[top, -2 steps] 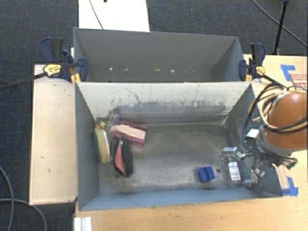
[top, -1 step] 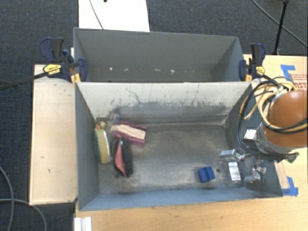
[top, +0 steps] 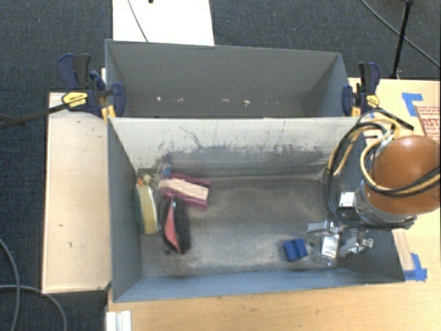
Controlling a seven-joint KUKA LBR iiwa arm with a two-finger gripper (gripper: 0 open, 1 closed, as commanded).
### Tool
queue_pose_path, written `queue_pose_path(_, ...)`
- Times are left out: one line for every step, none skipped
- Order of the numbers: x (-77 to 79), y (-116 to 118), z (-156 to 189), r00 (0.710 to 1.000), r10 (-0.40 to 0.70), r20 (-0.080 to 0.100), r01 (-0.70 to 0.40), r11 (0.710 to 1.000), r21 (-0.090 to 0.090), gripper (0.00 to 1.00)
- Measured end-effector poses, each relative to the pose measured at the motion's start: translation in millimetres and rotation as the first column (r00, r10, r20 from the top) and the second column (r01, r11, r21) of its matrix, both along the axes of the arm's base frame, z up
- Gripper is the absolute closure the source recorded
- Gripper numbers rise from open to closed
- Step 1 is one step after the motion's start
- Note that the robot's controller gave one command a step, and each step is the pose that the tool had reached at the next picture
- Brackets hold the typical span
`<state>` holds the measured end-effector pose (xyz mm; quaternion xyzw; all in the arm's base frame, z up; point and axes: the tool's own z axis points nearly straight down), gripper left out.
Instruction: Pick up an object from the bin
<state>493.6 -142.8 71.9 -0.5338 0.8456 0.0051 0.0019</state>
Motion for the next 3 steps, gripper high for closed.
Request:
queue_pose_path(-10.3,1.2,-0.6,0.965,0.262,0.010,-0.262,0.965,0.001,0.00)
queue_pose_path(-8.6,1.7,3.4,0.966,0.256,0.013,-0.256,0.967,0.000,1.00)
queue_pose_path(-6.6,2.2,117.9,0.967,0.253,0.010,-0.253,0.967,-0.014,1.00)
